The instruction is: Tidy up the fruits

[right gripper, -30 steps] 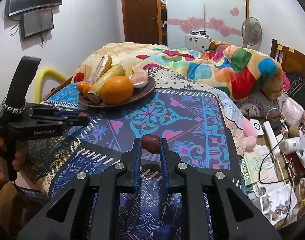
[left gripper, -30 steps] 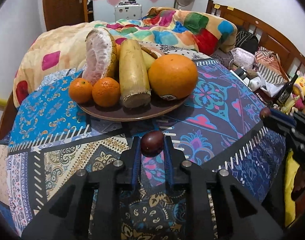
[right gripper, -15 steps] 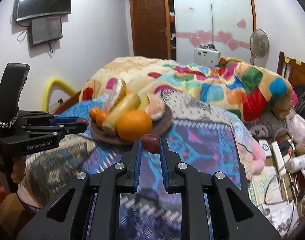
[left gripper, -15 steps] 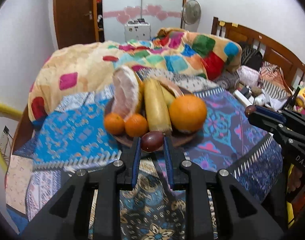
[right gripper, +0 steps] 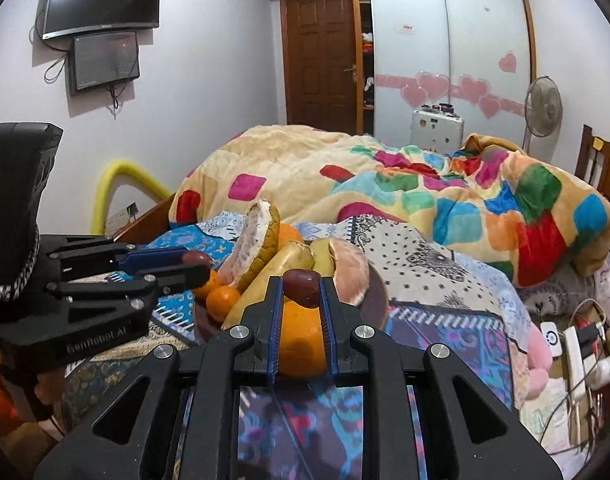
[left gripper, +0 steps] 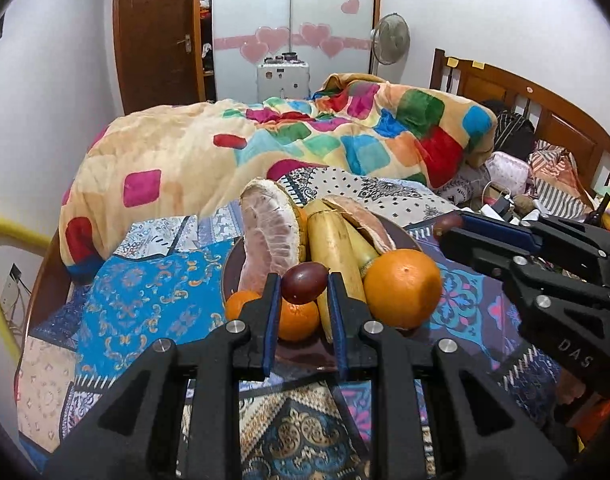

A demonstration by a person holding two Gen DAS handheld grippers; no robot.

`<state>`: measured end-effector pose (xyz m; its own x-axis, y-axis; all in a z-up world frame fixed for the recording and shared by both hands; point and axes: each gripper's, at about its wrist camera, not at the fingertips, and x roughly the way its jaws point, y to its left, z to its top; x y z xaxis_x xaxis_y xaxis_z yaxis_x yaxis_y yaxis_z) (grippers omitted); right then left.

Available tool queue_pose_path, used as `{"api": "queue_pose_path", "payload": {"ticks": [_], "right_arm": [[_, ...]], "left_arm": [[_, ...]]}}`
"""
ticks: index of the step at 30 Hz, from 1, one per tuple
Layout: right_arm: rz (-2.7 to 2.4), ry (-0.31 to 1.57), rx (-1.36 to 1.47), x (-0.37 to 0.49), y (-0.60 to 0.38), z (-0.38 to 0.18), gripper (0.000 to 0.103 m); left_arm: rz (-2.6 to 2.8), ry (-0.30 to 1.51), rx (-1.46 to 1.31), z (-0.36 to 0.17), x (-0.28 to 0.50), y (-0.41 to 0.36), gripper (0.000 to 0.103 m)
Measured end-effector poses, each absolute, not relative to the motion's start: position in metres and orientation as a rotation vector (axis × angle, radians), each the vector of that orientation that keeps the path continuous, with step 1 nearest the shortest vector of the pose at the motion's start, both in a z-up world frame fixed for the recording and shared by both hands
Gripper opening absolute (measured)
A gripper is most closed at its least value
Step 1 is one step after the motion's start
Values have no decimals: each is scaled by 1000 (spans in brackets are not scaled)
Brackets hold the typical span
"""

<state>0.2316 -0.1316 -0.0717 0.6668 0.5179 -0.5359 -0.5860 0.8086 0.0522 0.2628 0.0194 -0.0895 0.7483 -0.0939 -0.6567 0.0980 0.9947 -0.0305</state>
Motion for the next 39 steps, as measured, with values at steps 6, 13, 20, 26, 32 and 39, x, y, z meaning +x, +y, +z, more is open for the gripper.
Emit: {"api": "queue_pose_path", "payload": {"ticks": [6, 13, 20, 26, 32, 39], "right_arm": [[636, 646, -112, 260, -119, -87, 16], [659, 684, -128, 270, -109, -95, 16], [641, 682, -131, 273, -108, -96, 18], [634, 662, -117, 272, -112, -91, 22], [629, 604, -83, 255, -128, -64, 22], [607, 473, -63, 202, -152, -16, 22]], "left_arm": [[-114, 747, -13, -102, 280, 20, 23], [-115, 759, -20, -110, 288, 20, 23], [-104, 766, 0, -115, 289, 17, 29], [-99, 745, 3, -110, 282, 19, 40], [-70, 685, 15, -87, 257, 20, 40], [-40, 513, -7, -24, 186, 21, 40]]}}
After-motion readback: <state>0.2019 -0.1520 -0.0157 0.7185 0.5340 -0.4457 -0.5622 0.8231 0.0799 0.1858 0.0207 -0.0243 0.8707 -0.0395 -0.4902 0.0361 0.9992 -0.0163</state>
